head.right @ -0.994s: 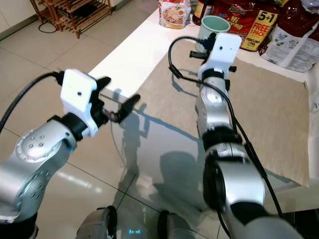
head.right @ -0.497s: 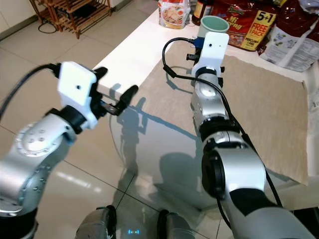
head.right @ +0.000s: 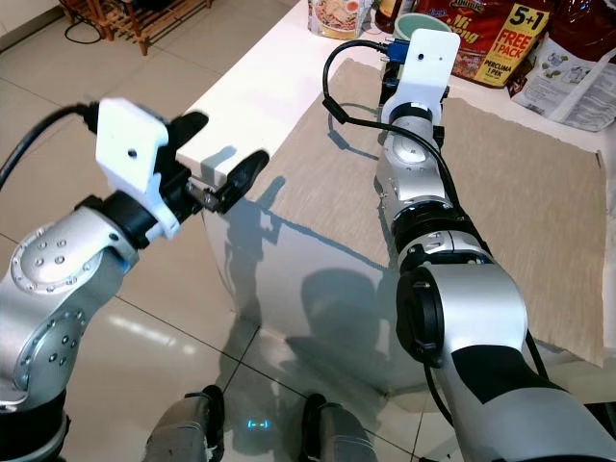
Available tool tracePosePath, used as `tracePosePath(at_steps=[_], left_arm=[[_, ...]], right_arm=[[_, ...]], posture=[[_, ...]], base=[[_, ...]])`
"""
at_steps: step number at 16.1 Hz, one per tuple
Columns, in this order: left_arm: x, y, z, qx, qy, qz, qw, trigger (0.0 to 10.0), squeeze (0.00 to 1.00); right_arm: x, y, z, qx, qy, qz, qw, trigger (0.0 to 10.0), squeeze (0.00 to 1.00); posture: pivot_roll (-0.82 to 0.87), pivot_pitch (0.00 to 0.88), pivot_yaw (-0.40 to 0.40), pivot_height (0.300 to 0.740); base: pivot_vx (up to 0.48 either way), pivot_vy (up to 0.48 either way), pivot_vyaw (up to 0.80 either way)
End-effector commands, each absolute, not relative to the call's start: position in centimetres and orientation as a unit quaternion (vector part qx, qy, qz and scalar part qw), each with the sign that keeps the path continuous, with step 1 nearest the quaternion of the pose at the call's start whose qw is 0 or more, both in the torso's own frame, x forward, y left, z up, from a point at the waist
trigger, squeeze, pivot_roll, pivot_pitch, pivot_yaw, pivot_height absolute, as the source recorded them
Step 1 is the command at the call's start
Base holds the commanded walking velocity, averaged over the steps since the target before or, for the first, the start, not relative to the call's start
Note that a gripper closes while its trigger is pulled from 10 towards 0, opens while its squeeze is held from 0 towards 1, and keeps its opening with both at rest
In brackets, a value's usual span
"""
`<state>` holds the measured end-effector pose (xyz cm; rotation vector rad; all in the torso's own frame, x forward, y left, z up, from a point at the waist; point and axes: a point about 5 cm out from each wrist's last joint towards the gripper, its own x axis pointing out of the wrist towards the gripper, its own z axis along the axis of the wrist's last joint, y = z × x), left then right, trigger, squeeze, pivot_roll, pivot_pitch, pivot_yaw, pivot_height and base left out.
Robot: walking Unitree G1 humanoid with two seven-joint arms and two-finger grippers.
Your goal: Setting the table
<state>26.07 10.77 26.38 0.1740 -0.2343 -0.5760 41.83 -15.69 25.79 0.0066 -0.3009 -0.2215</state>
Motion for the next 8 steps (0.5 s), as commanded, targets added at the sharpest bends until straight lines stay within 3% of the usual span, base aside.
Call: tracePosePath(at_steps=[1,7,8], left_arm=[[25.97,10.42,26.35,0.086,-0.114,-0.301,0.943,10.0,0.0],[25.98,10.5,27.15,0.097,-0.121,-0.316,0.936,10.0,0.0],[25.89,10.49,27.21,0.098,-0.121,-0.318,0.935,10.0,0.0]], right_arm=[[41.92,-16.78,25.74,0.01,-0.134,-0.126,0.983,10.0,1.0],[42.33,-16.75,25.12,0.066,-0.079,-0.097,0.99,10.0,1.0],[42.35,-16.63,25.11,0.069,-0.077,-0.092,0.99,10.0,0.73]], posture=[[0.23,0.286,-0.099,0.74],[0.25,0.292,-0.102,0.74],[0.26,0.295,-0.104,0.74]], base=[[0.0,0.0,0.0],[0.0,0.0,0.0],[0.0,0.0,0.0]])
